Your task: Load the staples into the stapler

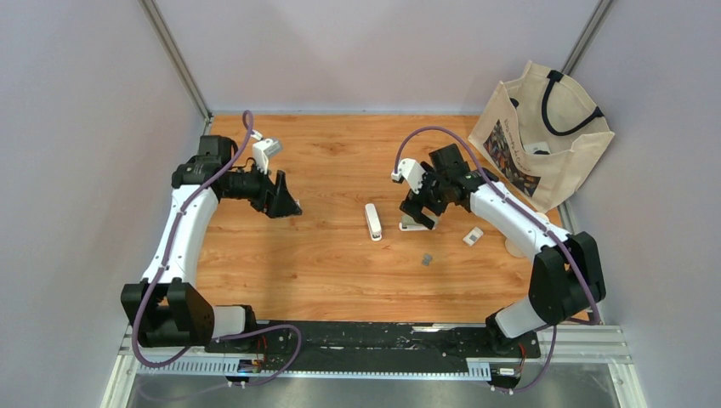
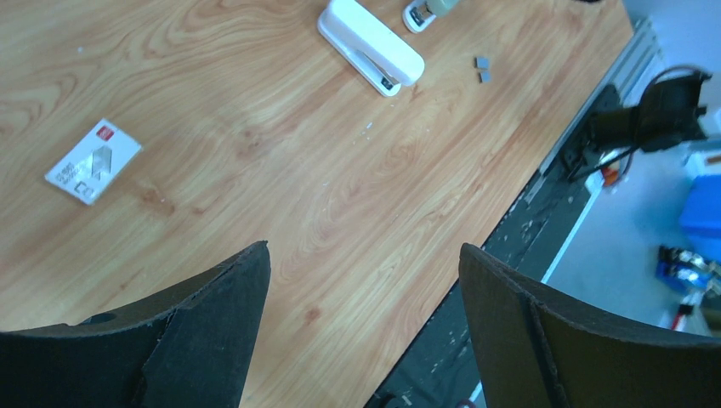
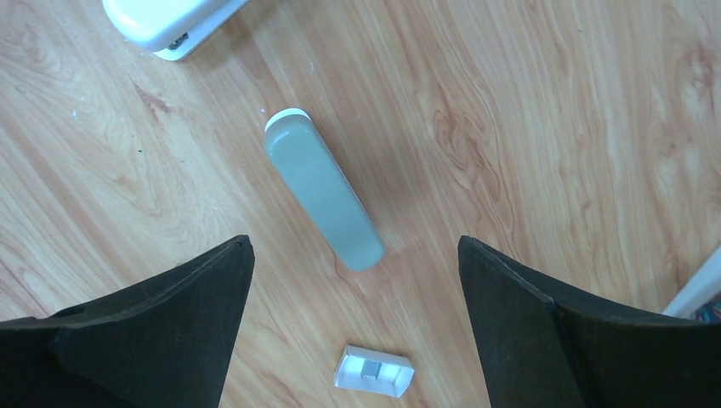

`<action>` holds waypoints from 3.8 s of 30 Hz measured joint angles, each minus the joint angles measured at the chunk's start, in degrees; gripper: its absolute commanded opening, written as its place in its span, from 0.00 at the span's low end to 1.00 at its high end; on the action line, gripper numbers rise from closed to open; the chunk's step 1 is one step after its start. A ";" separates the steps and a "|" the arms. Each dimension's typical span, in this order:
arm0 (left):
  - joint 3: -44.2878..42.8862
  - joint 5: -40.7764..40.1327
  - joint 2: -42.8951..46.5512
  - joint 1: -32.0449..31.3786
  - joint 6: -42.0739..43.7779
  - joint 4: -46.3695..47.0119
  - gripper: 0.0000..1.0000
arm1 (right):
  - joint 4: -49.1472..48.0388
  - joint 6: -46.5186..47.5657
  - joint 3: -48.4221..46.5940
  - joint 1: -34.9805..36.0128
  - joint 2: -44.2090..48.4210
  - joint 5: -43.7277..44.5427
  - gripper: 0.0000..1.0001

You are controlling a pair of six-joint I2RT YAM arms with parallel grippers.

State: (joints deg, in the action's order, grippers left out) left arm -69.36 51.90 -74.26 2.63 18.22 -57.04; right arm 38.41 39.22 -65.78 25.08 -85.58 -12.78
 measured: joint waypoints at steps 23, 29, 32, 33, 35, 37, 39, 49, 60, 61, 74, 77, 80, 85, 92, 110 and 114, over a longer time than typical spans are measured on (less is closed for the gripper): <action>1.07 -1.46 0.42 -4.92 7.10 -4.74 0.90 | -2.23 -3.52 -0.68 0.37 -7.67 -3.13 0.86; -6.54 -5.42 -2.08 -7.76 18.73 -7.98 0.90 | -4.26 -13.62 -5.99 2.23 -6.88 -1.44 0.92; -10.58 -10.64 -3.15 -13.75 29.94 -8.22 0.90 | -3.23 -15.10 -5.95 1.90 -5.11 -1.86 0.94; -11.32 -12.57 -3.72 -16.59 34.67 -8.39 0.90 | -2.32 -15.47 -5.88 1.11 -4.09 -2.27 0.95; -12.37 -15.47 -5.77 -20.94 41.51 -8.44 0.90 | -0.39 -15.89 -5.49 -1.33 -1.44 -3.23 0.98; -14.14 -18.10 -9.38 -24.83 47.63 -8.55 0.90 | 1.29 -16.06 -4.63 -4.50 1.84 -4.35 1.00; -16.33 -21.09 -14.12 -28.35 53.33 -8.15 0.90 | 2.86 -16.09 -2.89 -8.26 5.88 -5.90 1.00; -22.80 -34.86 -34.86 -40.72 74.12 -3.04 0.90 | 6.03 -16.06 6.71 -17.40 19.47 -10.14 1.00; -32.52 -41.42 -45.66 -45.51 84.87 -2.40 0.86 | 5.81 -16.06 7.87 -22.34 20.44 -10.75 1.00; -33.20 -41.75 -46.07 -45.62 85.40 -2.84 0.85 | 5.81 -16.06 7.89 -22.34 20.44 -10.82 1.00; -35.01 -44.72 -50.18 -49.16 87.52 -7.54 0.77 | 5.46 -16.02 8.76 -22.38 20.44 -11.34 1.00; -35.06 -44.98 -51.01 -49.68 87.19 -7.65 0.71 | 5.44 -15.98 8.76 -22.38 20.44 -11.39 1.00; -35.06 -45.03 -51.58 -49.96 86.71 -8.02 0.66 | 5.44 -15.89 8.76 -22.38 20.44 -11.43 1.00; -35.06 -44.87 -51.78 -50.21 85.46 -8.66 0.61 | 5.44 -15.85 8.76 -22.38 20.44 -11.67 1.00; -35.06 -43.17 -51.78 -50.25 82.86 -9.64 0.51 | 5.44 -15.82 8.76 -22.38 20.37 -11.82 1.00; -34.25 -39.26 -51.12 -49.44 64.70 -6.64 0.00 | 5.42 -15.54 8.94 -22.08 19.78 -13.57 1.00; -28.13 -36.81 -46.42 -47.84 54.60 -2.38 0.00 | 5.44 -15.19 9.70 -21.44 20.79 -15.28 1.00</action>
State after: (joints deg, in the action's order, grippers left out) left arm -97.49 15.09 -120.68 -45.21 72.82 -59.42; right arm 43.86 24.03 -56.07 3.64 -64.79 -28.05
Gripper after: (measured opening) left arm 0.407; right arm 0.998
